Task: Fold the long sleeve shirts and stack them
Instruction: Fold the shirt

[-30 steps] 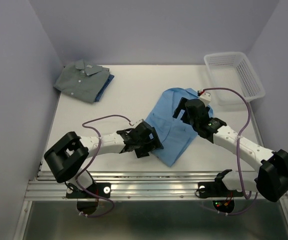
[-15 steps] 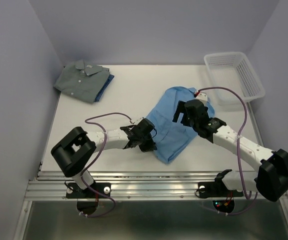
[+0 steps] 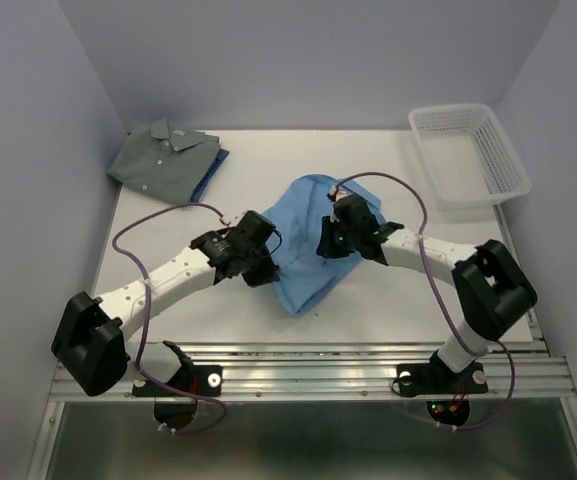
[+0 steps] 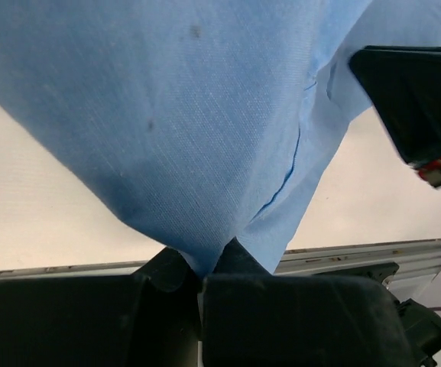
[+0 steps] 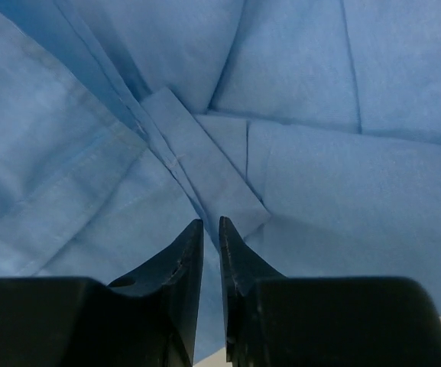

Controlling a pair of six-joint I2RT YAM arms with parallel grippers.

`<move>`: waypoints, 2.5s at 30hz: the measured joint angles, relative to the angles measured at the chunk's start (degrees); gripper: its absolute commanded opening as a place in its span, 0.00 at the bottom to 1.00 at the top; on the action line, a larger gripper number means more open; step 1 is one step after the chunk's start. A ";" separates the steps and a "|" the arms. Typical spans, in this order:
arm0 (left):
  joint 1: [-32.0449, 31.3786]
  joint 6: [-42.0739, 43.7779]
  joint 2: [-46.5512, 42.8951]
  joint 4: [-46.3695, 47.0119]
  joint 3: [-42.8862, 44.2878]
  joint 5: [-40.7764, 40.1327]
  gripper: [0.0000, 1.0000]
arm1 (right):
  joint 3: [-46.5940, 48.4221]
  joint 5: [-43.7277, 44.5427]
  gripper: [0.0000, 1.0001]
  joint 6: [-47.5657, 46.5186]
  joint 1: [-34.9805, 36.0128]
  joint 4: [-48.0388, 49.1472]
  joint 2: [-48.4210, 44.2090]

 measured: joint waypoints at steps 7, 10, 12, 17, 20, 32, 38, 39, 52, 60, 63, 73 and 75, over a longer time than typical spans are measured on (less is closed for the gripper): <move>4.79 3.93 -0.39 -7.10 5.90 0.70 0.00 | 10.49 -3.52 0.17 -2.19 6.64 1.18 15.06; 6.32 5.33 -0.37 -8.61 8.90 0.81 0.00 | 12.11 -4.66 0.16 -2.97 9.68 1.90 17.00; 7.43 5.99 -0.35 -9.27 11.19 0.81 0.00 | 12.15 -5.75 0.16 -3.02 11.04 1.97 17.31; 11.50 7.34 -0.33 -8.81 14.23 0.66 0.00 | 11.82 -11.15 0.15 -3.91 14.84 1.92 17.66; 13.73 8.39 0.42 -7.96 14.32 0.70 0.00 | 11.56 -13.31 0.15 -4.96 16.28 1.86 17.62; 14.71 14.91 12.87 -5.11 17.51 3.21 0.00 | 10.86 -10.21 0.15 -4.59 16.17 -0.15 14.14; 14.71 16.44 12.74 -4.11 17.55 3.50 0.00 | 10.43 -1.07 0.26 -2.58 11.26 -4.61 5.86; 14.71 16.65 12.74 -3.93 17.55 3.50 0.00 | 10.38 0.00 0.28 -2.23 9.35 -4.92 4.70; 14.71 18.01 12.87 -3.45 18.14 4.31 0.00 | 16.72 9.84 0.22 -6.80 -6.21 -5.38 17.44; 14.71 19.26 17.25 -3.65 25.62 5.46 0.00 | 18.43 8.83 0.17 -6.82 -6.29 -4.28 21.57; 14.71 20.22 22.38 -3.78 31.82 6.45 0.00 | 18.47 6.69 0.17 -6.54 -6.36 -2.91 22.14; 14.53 25.29 47.65 -7.98 60.65 8.09 0.00 | 18.23 4.33 0.17 -6.16 -6.62 -1.33 22.36; 14.34 26.08 51.74 -9.53 64.37 8.37 0.02 | 17.92 4.37 0.17 -5.95 -6.62 -1.07 22.18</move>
